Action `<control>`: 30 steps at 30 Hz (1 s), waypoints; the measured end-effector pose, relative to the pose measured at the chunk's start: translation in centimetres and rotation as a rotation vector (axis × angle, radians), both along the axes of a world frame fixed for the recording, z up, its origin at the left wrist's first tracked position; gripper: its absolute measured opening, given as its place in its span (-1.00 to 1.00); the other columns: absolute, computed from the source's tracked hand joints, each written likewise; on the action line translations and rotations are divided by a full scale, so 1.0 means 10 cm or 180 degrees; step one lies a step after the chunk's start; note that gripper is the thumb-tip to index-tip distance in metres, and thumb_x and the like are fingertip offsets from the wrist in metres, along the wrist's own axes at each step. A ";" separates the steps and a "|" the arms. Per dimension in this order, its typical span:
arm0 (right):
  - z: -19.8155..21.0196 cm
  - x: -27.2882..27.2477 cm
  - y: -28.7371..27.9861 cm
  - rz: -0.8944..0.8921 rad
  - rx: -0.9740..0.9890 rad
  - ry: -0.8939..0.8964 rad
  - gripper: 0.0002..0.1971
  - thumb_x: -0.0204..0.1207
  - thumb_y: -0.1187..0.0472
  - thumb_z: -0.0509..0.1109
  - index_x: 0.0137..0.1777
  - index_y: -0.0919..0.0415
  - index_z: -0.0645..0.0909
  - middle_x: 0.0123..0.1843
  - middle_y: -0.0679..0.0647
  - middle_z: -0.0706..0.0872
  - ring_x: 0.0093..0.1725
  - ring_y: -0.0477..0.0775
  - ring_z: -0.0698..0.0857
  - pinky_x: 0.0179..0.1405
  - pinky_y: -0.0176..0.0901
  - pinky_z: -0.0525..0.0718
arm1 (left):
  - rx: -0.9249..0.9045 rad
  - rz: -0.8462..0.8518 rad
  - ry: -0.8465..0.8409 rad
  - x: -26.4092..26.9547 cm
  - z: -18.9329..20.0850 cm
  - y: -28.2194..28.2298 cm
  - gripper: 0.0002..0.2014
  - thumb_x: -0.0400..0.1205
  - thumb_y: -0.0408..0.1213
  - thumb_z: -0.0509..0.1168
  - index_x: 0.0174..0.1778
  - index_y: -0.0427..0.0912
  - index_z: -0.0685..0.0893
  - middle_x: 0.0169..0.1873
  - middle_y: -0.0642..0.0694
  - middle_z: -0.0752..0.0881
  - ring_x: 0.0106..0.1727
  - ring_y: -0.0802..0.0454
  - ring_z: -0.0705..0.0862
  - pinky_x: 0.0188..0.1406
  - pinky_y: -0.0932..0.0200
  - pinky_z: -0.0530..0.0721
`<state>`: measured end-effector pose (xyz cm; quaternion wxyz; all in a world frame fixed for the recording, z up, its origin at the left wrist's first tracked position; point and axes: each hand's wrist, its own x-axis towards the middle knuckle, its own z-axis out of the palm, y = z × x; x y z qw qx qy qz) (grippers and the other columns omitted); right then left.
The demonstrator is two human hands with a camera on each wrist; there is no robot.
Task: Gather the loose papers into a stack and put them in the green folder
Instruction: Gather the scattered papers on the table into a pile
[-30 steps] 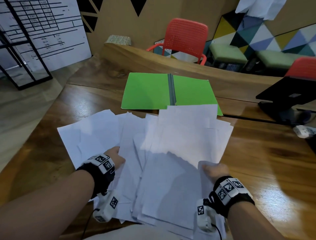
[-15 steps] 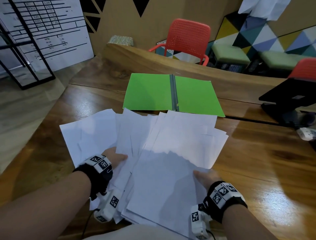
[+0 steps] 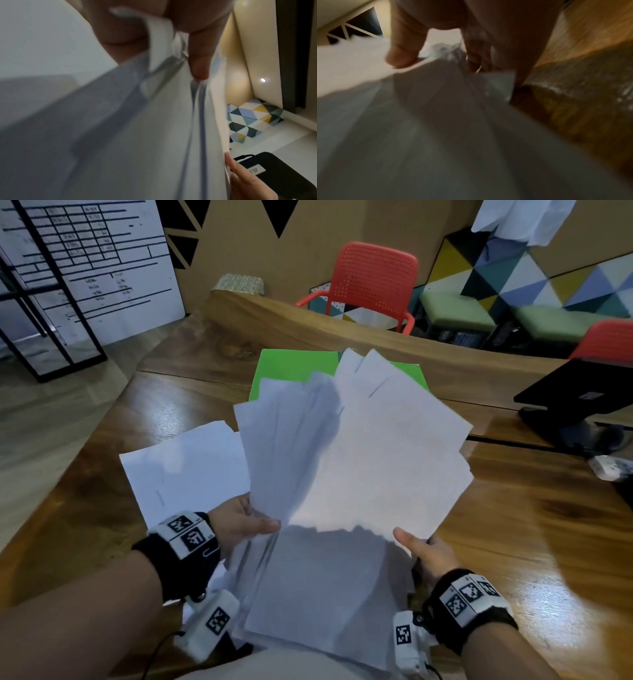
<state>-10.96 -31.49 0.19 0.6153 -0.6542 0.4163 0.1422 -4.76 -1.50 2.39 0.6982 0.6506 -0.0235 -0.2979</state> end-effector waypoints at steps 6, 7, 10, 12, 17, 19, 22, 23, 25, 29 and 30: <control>-0.03 0.21 0.14 0.0502 -0.0463 0.0201 -0.40 0.20 0.06 0.65 0.14 0.47 0.66 0.13 0.33 0.76 0.14 0.31 0.71 0.32 0.15 0.60 | 0.1661 -0.0318 -0.0440 0.01 0.06 -0.29 -0.14 0.02 0.22 0.53 0.22 -0.15 0.65 0.17 -0.15 0.73 0.20 -0.08 0.68 0.20 0.17 0.53; -0.06 0.23 0.13 0.0512 -0.0517 0.0249 -0.37 0.22 0.04 0.63 0.17 0.48 0.65 0.15 0.35 0.75 0.14 0.31 0.71 0.30 0.14 0.62 | 0.1903 -0.0190 -0.0420 0.02 0.02 -0.32 -0.24 0.20 0.10 0.48 0.28 -0.23 0.61 0.24 -0.22 0.69 0.26 -0.15 0.65 0.16 0.18 0.52; -0.07 0.18 0.11 0.0621 -0.0807 0.0387 -0.37 0.33 0.01 0.55 0.23 0.50 0.58 0.21 0.32 0.70 0.10 0.25 0.67 0.08 -0.06 0.61 | 0.2433 0.0267 -0.0369 0.08 -0.03 -0.23 -0.41 0.48 -0.03 0.38 0.40 -0.21 0.51 0.38 -0.22 0.58 0.38 -0.18 0.56 0.22 0.13 0.50; -0.15 0.13 0.06 0.0575 -0.0844 0.0429 -0.44 0.33 0.02 0.53 0.14 0.49 0.58 0.16 0.28 0.69 0.10 0.25 0.66 0.03 -0.10 0.59 | 0.3186 0.0805 -0.0011 0.15 -0.06 -0.05 -0.37 0.50 0.00 0.34 0.47 -0.16 0.40 0.47 -0.27 0.45 0.44 -0.25 0.48 0.36 0.00 0.46; -0.28 0.08 0.03 0.0484 -0.0838 0.0387 -0.40 0.33 0.08 0.56 0.28 0.47 0.59 0.24 0.36 0.70 0.17 0.32 0.69 0.23 0.10 0.64 | 0.3680 0.1522 0.0692 0.31 -0.16 0.42 -0.36 0.51 -0.14 0.35 0.42 -0.41 0.33 0.38 -0.40 0.44 0.40 -0.33 0.46 0.42 -0.15 0.41; -0.27 0.08 0.03 0.0444 -0.0807 0.0379 -0.41 0.33 0.10 0.56 0.27 0.49 0.59 0.21 0.37 0.70 0.12 0.32 0.69 0.22 0.12 0.64 | 0.3202 0.1783 0.0669 0.35 -0.22 0.49 -0.36 0.51 -0.27 0.36 0.45 -0.45 0.33 0.05 -0.28 0.60 0.13 -0.20 0.56 0.24 -0.06 0.51; -0.28 0.09 0.02 0.0467 -0.0838 0.0425 -0.37 0.33 0.08 0.57 0.30 0.48 0.56 0.23 0.37 0.69 0.12 0.33 0.68 0.18 0.09 0.64 | 0.2612 0.1973 0.0477 0.36 -0.24 0.48 -0.30 0.48 -0.32 0.40 0.52 -0.29 0.27 0.26 -0.32 0.63 0.23 -0.26 0.62 0.20 0.04 0.53; -0.27 0.09 0.03 0.0466 -0.0863 0.0476 -0.34 0.32 0.06 0.57 0.32 0.47 0.54 0.25 0.37 0.68 0.16 0.36 0.67 0.20 0.11 0.65 | 0.2458 0.1957 0.0411 0.35 -0.21 0.45 -0.27 0.48 -0.29 0.42 0.53 -0.29 0.24 0.39 -0.32 0.55 0.33 -0.27 0.59 0.28 0.02 0.51; -0.27 0.09 0.02 0.0460 -0.0910 0.0467 -0.32 0.33 0.06 0.57 0.35 0.48 0.50 0.27 0.38 0.65 0.20 0.39 0.65 0.20 0.12 0.64 | 0.2514 0.1665 0.0391 0.31 -0.18 0.35 -0.28 0.50 -0.23 0.42 0.52 -0.37 0.26 0.47 -0.35 0.46 0.43 -0.28 0.51 0.35 0.01 0.45; -0.30 0.08 0.01 0.0416 -0.0921 0.0471 -0.30 0.34 0.09 0.56 0.38 0.48 0.45 0.31 0.38 0.62 0.24 0.41 0.63 0.25 0.15 0.62 | 0.3022 0.1120 0.0117 0.27 -0.06 0.23 -0.63 0.57 -0.27 0.30 0.19 -0.48 0.61 0.20 -0.45 0.67 0.01 -0.27 0.61 -0.05 0.10 0.49; -0.30 0.09 0.01 0.0407 -0.0926 0.0462 -0.30 0.34 0.09 0.56 0.38 0.48 0.45 0.32 0.38 0.62 0.24 0.41 0.62 0.25 0.15 0.61 | 0.3137 0.1108 -0.0052 0.27 0.01 0.23 -0.68 0.59 -0.28 0.26 0.13 -0.47 0.64 0.15 -0.46 0.69 -0.07 -0.24 0.58 -0.10 0.12 0.46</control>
